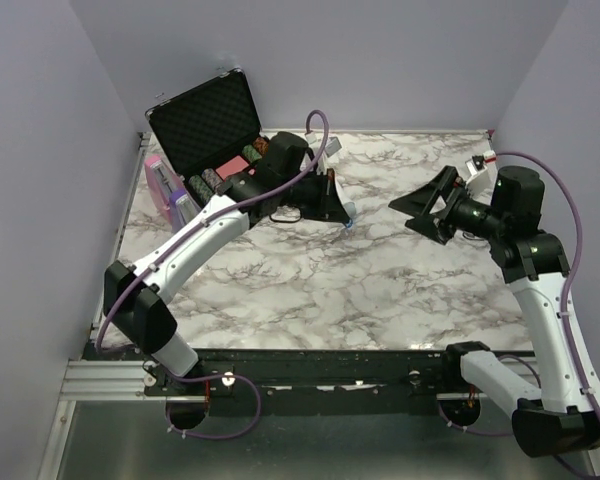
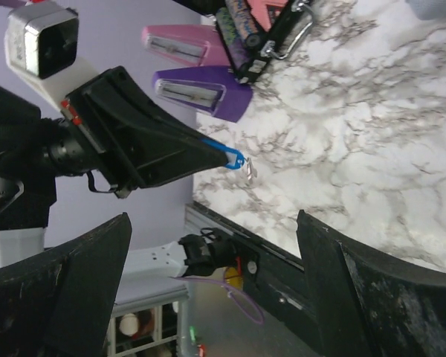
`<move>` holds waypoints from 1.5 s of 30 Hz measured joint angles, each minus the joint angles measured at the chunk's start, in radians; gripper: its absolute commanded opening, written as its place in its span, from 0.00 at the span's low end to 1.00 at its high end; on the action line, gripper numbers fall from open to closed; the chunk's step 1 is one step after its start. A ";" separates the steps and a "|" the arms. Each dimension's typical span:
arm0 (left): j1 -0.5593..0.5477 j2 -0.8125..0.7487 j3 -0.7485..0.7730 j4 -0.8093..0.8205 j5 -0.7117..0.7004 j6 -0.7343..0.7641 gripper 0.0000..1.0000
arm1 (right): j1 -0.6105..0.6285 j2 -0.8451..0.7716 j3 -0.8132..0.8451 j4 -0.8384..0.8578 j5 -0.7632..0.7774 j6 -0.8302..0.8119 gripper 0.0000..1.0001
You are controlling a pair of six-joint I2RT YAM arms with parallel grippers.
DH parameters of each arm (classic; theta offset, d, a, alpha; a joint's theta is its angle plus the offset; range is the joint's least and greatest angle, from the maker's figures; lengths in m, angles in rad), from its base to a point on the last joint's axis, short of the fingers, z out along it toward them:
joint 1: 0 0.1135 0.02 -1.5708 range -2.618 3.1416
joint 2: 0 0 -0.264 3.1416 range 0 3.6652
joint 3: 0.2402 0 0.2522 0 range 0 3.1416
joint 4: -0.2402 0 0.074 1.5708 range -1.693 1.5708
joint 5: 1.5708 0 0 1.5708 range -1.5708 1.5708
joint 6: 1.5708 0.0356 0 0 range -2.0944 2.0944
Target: Remove the keys from the keyring
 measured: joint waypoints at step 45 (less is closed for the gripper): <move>-0.032 -0.093 0.604 0.135 0.328 -0.277 0.00 | 0.105 0.188 -0.024 1.526 -0.333 1.010 0.94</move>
